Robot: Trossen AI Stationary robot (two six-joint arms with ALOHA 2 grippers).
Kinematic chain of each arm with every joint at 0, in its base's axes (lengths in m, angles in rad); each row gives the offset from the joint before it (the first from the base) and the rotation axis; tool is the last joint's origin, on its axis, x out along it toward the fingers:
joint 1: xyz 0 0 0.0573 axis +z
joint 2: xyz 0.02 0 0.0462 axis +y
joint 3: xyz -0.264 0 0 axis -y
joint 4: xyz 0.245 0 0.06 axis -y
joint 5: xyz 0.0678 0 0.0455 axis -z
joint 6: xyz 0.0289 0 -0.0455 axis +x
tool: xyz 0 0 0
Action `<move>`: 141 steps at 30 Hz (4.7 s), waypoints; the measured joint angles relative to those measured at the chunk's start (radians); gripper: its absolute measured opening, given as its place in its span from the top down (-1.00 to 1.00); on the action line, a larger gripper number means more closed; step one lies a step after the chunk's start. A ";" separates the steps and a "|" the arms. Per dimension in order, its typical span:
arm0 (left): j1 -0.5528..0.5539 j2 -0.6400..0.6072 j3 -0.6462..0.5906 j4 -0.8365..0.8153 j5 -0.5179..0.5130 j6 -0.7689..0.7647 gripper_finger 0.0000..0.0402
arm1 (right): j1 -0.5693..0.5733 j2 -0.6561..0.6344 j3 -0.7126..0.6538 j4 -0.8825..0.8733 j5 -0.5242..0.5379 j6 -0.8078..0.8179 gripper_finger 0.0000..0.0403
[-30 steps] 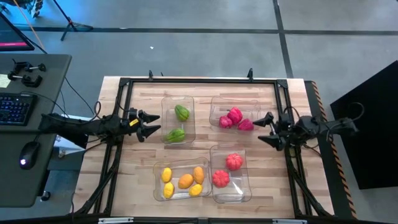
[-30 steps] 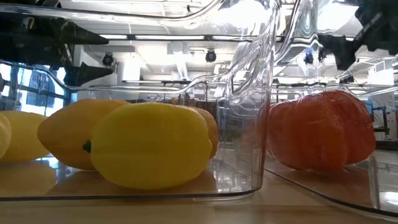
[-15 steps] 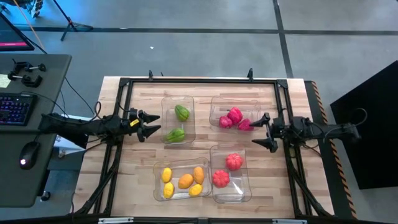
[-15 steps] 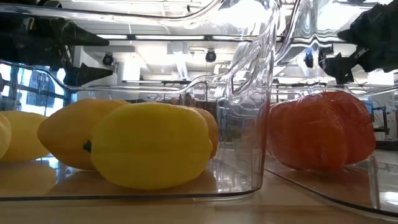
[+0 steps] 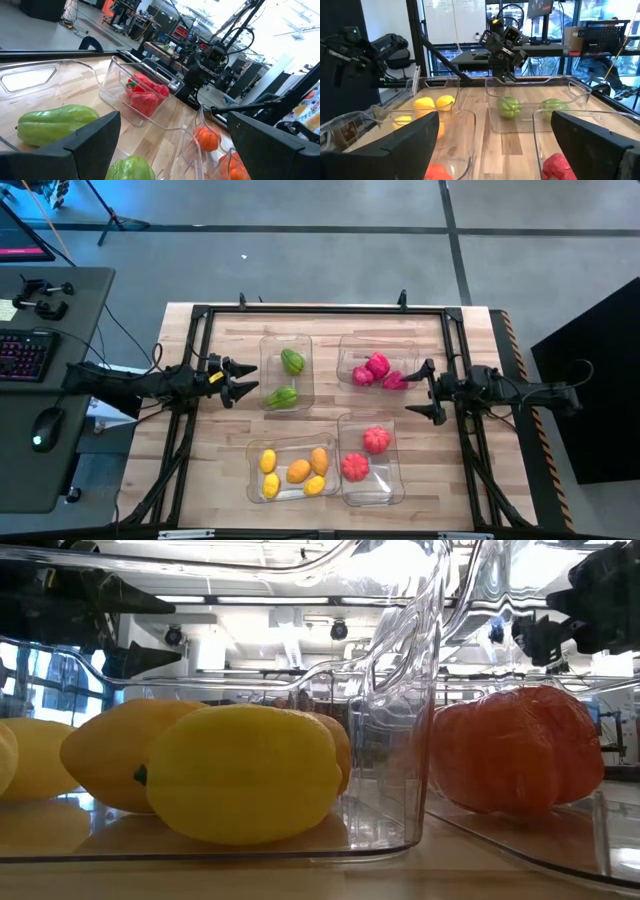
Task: Sort produce into baskets
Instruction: Return to Home Position
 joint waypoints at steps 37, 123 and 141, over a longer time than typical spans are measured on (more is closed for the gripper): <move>0.000 -0.011 0.000 -0.010 0.001 0.000 -0.75 | 0.000 0.000 0.000 0.000 0.001 -0.003 -0.87; 0.152 -0.265 -0.002 -0.237 0.291 0.287 -0.75 | 0.005 -0.012 0.000 -0.011 0.123 -0.208 -0.87; 0.152 -0.265 -0.002 -0.237 0.291 0.288 -0.75 | 0.005 0.005 0.000 -0.011 0.116 -0.185 -0.87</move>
